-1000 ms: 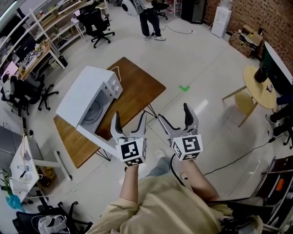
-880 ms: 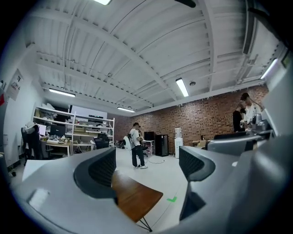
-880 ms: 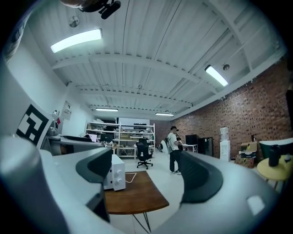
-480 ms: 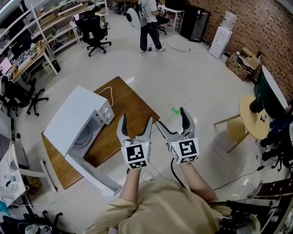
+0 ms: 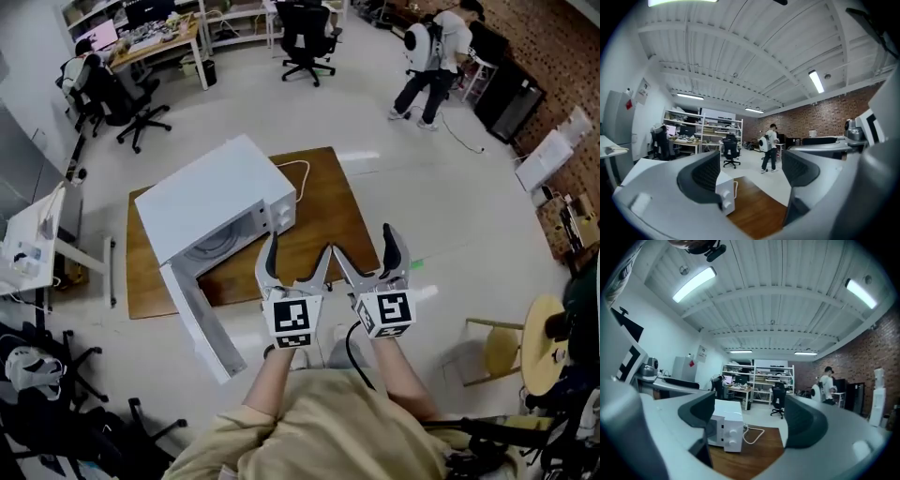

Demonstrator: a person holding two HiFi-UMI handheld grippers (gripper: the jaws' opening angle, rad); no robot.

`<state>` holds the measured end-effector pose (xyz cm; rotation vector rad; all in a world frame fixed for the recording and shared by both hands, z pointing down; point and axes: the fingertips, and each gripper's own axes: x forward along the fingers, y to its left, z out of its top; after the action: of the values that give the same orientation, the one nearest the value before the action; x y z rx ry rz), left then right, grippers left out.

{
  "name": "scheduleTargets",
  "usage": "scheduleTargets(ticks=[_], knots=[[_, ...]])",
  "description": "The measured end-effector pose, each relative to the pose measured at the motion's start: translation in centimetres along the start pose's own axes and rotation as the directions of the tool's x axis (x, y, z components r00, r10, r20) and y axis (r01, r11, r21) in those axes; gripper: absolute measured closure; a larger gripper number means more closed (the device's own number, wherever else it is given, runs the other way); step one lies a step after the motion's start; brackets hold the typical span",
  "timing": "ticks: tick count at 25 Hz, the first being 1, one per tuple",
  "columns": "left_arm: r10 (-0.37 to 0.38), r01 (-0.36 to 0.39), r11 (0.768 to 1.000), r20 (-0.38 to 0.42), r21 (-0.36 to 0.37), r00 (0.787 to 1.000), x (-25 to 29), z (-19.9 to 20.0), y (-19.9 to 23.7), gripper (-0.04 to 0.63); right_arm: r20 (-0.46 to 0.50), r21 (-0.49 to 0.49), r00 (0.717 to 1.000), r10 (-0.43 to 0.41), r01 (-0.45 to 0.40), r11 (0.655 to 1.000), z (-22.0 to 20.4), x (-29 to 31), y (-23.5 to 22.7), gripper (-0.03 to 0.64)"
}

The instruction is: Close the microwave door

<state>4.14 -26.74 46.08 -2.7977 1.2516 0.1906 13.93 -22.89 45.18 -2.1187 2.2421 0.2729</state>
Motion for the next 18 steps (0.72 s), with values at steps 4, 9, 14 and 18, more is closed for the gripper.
scheduleTargets(ticks=[4, 9, 14, 18], knots=[[0.174, -0.173, 0.984, -0.025, 0.041, 0.984, 2.6, -2.5, 0.6, 0.179, 0.040, 0.044, 0.982, 0.187, -0.189, 0.981, -1.9, 3.7, -1.9, 0.167], [0.380, -0.375, 0.922, -0.045, 0.102, 0.924, 5.2, -5.5, 0.8, 0.179, 0.098, 0.076, 0.901, 0.422, -0.430, 0.900, -4.5, 6.6, -3.7, 0.169], [0.558, -0.549, 0.824, -0.032, 0.138, 0.829, 6.6, -4.4, 1.3, 0.179, 0.145, 0.131, 0.798, 0.584, -0.601, 0.789, -5.8, 9.7, -6.1, 0.185], [0.611, -0.598, 0.787, -0.058, 0.152, 0.789, 5.6, -5.5, 0.9, 0.179, 0.166, 0.153, 0.741, 0.650, -0.671, 0.726, -6.7, 10.1, -6.2, 0.190]])
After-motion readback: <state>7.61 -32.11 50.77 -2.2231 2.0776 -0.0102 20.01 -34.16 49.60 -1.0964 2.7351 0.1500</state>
